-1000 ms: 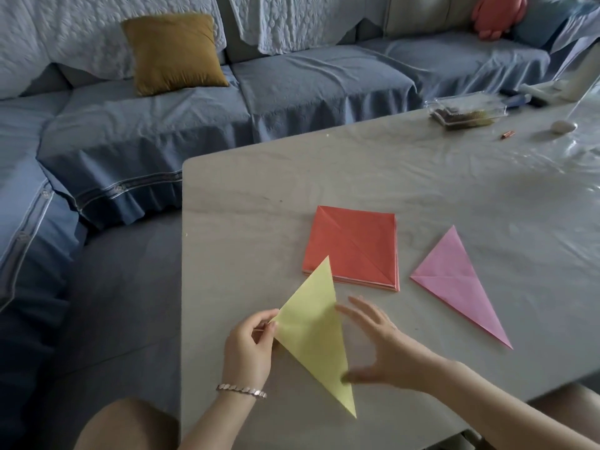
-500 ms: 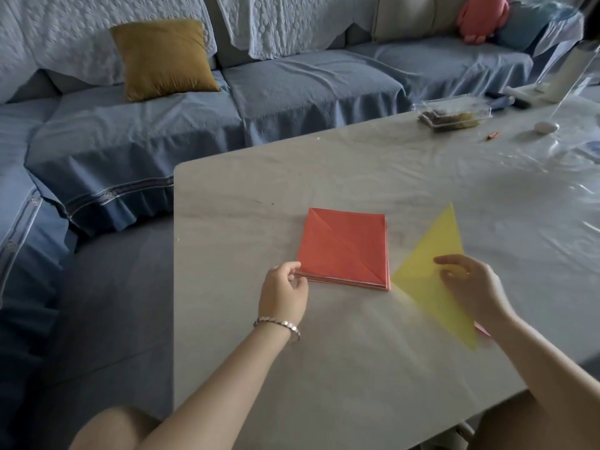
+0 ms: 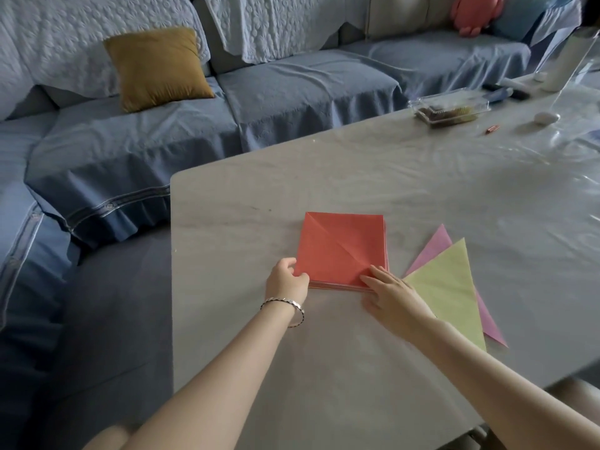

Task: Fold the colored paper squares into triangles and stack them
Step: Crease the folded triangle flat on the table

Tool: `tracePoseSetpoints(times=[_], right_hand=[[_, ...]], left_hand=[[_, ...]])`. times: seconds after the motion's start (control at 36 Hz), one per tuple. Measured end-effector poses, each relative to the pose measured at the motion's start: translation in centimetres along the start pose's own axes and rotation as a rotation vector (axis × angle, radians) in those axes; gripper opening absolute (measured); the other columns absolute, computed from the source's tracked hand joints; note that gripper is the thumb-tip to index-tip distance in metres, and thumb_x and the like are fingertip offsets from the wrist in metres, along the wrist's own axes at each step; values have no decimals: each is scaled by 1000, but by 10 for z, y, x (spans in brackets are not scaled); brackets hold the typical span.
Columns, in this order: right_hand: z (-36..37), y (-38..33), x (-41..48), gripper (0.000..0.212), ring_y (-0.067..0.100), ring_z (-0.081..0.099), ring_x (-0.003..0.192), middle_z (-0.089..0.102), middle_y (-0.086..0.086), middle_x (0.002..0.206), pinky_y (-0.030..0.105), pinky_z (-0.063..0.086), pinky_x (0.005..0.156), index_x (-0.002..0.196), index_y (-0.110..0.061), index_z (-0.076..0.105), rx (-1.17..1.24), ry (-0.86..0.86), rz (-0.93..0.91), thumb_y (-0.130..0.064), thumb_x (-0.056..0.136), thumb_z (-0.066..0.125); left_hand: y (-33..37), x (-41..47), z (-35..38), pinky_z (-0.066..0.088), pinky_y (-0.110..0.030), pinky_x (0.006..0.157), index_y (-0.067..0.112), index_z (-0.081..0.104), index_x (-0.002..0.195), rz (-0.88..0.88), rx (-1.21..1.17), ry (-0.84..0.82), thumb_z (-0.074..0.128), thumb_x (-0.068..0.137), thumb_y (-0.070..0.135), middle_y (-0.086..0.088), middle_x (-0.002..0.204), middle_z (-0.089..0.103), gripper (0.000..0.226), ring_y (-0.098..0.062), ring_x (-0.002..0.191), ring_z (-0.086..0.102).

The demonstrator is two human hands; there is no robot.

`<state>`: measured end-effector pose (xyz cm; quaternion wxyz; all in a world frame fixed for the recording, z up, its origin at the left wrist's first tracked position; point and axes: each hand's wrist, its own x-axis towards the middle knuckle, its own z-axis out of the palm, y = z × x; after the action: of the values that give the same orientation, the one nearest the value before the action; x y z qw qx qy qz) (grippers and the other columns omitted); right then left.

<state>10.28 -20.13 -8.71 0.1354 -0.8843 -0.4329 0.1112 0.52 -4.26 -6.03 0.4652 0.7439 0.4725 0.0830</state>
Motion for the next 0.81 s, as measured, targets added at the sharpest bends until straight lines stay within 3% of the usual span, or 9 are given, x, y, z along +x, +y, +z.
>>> tracePoseSetpoints(times=[0.14, 0.22, 0.31, 0.39, 0.5, 0.58, 0.64, 0.72, 0.81], right_hand=[[8, 5, 0, 40, 13, 29, 136, 40, -3, 141, 26, 24, 105, 133, -21, 47, -33, 73, -37, -29, 94, 45], [13, 9, 1, 37, 19, 40, 130, 49, 1, 133, 32, 34, 102, 127, -15, 55, -42, 113, -65, -24, 90, 54], [15, 11, 4, 31, 25, 62, 103, 64, 5, 107, 38, 51, 81, 101, -11, 69, -37, 149, -100, -16, 72, 76], [18, 11, 4, 35, 22, 67, 83, 65, 2, 91, 35, 55, 62, 86, -14, 70, -69, 188, -123, -14, 55, 85], [17, 11, 4, 29, 22, 57, 111, 62, 3, 115, 38, 43, 91, 107, -13, 66, -83, 188, -111, -19, 79, 68], [20, 11, 6, 39, 21, 45, 127, 52, 1, 134, 33, 29, 106, 123, -16, 58, -41, 161, -112, -23, 85, 61], [20, 7, 6, 43, 22, 52, 121, 57, 1, 129, 34, 37, 102, 118, -18, 62, -36, 178, -127, -22, 77, 72], [24, 1, 3, 50, 22, 68, 96, 70, 1, 104, 36, 53, 78, 97, -19, 71, -52, 266, -176, -23, 51, 90], [30, -6, 1, 58, 23, 66, 100, 69, 3, 108, 39, 53, 78, 99, -17, 70, -73, 286, -265, -33, 48, 90]], left_hand=[[1, 2, -2, 41, -23, 75, 13, 55, 119, 22, 42, 105, 54, 84, 11, -2, 110, 65, 35, -20, 95, 60], [6, 6, 0, 40, -23, 71, 13, 58, 112, 39, 64, 154, 63, 81, 18, -1, 99, 67, 32, -18, 84, 59], [13, 9, 5, 41, -25, 70, 12, 60, 104, 11, 43, 164, 70, 75, 20, -1, 92, 64, 32, -20, 83, 59], [17, 17, 6, 43, -25, 70, 10, 63, 98, -111, -44, 172, 73, 72, 17, -3, 91, 65, 28, -23, 87, 63], [15, 21, 3, 54, -33, 74, 9, 68, 76, -192, -146, 118, 74, 71, 8, -9, 68, 66, 8, -24, 68, 64], [7, 20, -3, 56, -38, 73, 19, 58, 55, -112, -71, 142, 70, 72, 6, -14, 70, 69, 24, -29, 68, 66], [1, 19, -8, 56, -40, 71, 20, 55, 52, -65, -19, 164, 66, 75, 6, -16, 69, 70, 29, -31, 69, 68], [-7, 15, -19, 57, -41, 67, 16, 53, 51, -7, 32, 182, 59, 81, 6, -14, 59, 66, 32, -27, 60, 68], [-16, 7, -31, 57, -41, 62, 11, 52, 57, 24, 25, 184, 56, 84, 7, -16, 52, 60, 27, -12, 46, 64]])
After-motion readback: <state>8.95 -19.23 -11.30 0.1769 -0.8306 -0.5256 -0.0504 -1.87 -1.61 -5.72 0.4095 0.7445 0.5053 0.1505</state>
